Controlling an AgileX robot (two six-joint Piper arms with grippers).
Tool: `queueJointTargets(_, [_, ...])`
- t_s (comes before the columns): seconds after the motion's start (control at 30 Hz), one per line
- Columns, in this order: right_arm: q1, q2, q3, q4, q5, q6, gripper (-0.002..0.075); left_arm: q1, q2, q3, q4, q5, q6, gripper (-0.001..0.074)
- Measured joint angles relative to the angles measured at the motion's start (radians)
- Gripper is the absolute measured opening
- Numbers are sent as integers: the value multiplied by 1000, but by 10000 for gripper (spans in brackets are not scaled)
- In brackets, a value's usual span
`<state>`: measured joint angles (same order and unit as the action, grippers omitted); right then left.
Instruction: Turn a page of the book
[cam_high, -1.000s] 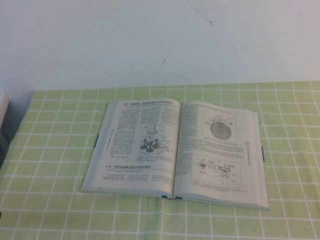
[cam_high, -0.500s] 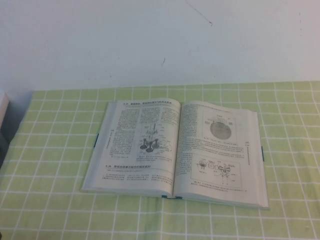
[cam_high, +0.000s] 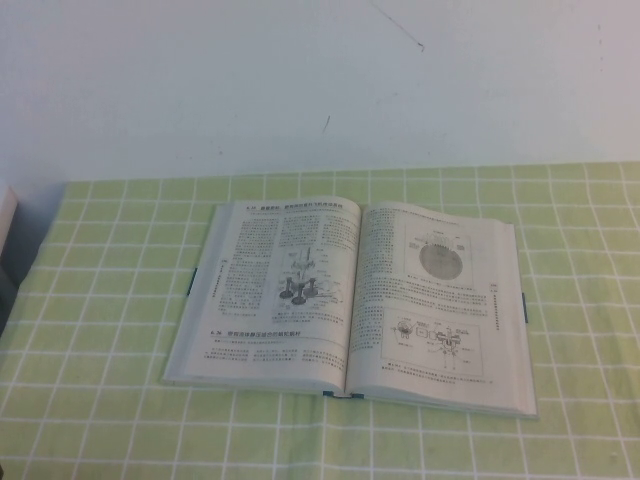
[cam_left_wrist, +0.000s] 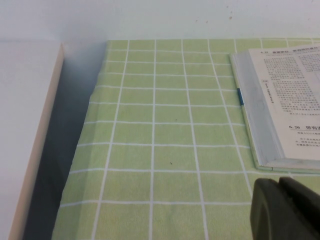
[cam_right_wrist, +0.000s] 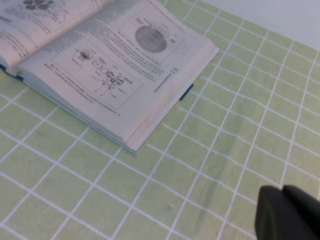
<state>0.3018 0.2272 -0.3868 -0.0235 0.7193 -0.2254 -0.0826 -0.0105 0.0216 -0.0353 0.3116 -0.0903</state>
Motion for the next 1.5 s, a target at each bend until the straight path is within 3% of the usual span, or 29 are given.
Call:
queueJointTargets(1.03, [-7,-2,14,0,-20,1,-2,0,0,-1,-1,7,2,-4])
queueJointTargets(1.37, [-234,-160,241,-35,-342,29,-2,0,0,-1,-1,7,0,-4])
queueJointTargets(1.5, [-318,-232,334,-43,-388,40,-2,0,0,-1,-1,7,0,-4])
